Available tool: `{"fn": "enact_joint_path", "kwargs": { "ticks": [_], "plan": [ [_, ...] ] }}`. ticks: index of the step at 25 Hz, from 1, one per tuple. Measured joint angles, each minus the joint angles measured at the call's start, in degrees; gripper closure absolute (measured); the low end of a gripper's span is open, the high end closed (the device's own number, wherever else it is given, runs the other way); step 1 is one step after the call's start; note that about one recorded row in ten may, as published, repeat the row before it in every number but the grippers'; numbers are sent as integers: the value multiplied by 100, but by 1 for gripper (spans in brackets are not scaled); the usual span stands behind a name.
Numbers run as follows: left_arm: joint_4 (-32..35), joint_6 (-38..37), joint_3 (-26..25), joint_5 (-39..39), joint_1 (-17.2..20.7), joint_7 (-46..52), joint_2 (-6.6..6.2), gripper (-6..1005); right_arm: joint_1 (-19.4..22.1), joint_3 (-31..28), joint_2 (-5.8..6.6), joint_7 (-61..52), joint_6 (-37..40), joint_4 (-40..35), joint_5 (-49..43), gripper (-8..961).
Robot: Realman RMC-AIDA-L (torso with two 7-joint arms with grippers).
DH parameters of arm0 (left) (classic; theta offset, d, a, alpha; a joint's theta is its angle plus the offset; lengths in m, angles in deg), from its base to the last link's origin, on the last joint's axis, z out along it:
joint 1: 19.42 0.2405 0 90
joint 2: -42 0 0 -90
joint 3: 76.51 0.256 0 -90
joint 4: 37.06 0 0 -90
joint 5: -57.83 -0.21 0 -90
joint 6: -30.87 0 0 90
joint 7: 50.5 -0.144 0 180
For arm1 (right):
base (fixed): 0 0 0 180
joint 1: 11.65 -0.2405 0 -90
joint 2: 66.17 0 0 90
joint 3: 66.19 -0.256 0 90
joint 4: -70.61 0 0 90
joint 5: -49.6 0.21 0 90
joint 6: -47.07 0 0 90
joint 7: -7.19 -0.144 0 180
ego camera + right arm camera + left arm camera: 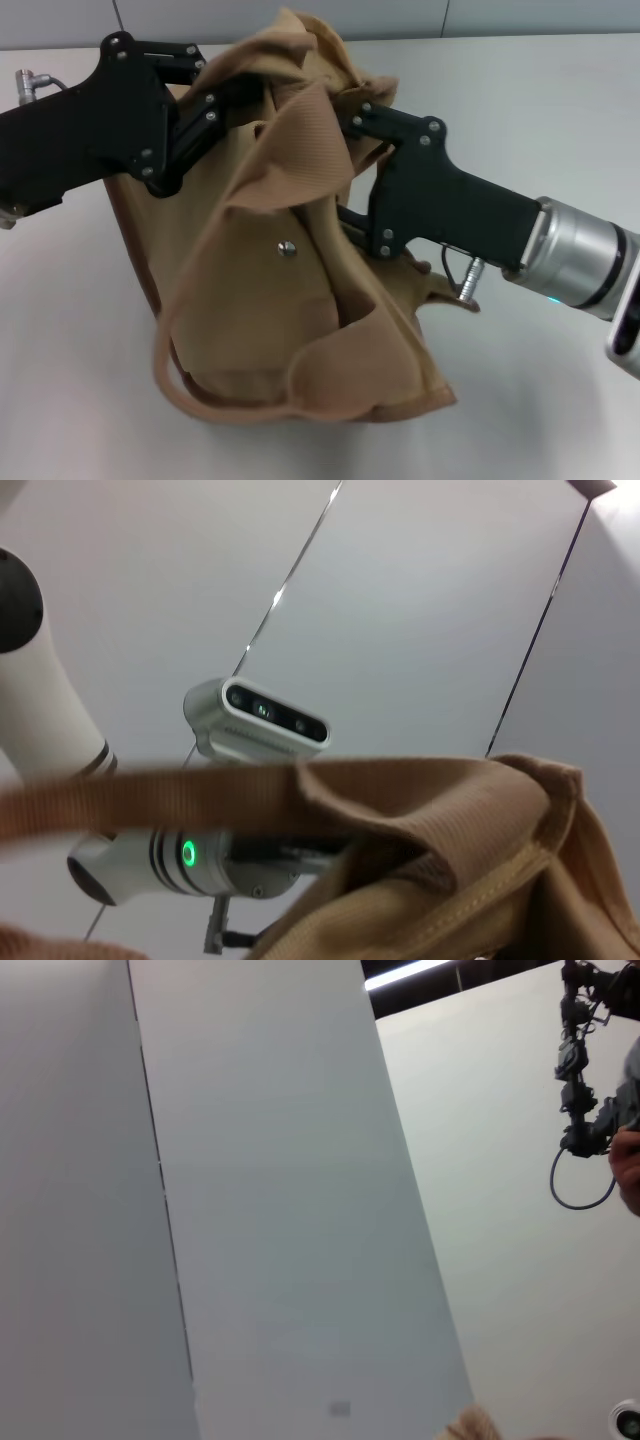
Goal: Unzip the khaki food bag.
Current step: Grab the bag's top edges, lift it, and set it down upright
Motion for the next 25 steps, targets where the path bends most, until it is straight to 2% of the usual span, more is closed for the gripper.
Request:
{"fn": "enact_joint_path", "kwargs": {
  "ticks": [5, 10, 15, 25],
  "plan": [
    [-4, 35, 224, 173, 0, 0, -8, 917, -206, -23, 0, -3, -266, 193, 16, 364],
    [-6, 43, 238, 195, -1, 0, -6, 916, -267, -209, 0, 17, -369, 334, -5, 347],
    [-7, 41, 244, 211, 1, 8, -7, 914, -254, -231, 0, 24, -454, 340, 14, 542],
    [-6, 27, 250, 233, 7, 18, -15, 911, -275, -482, 0, -15, -643, 401, 19, 843]
  ]
}}
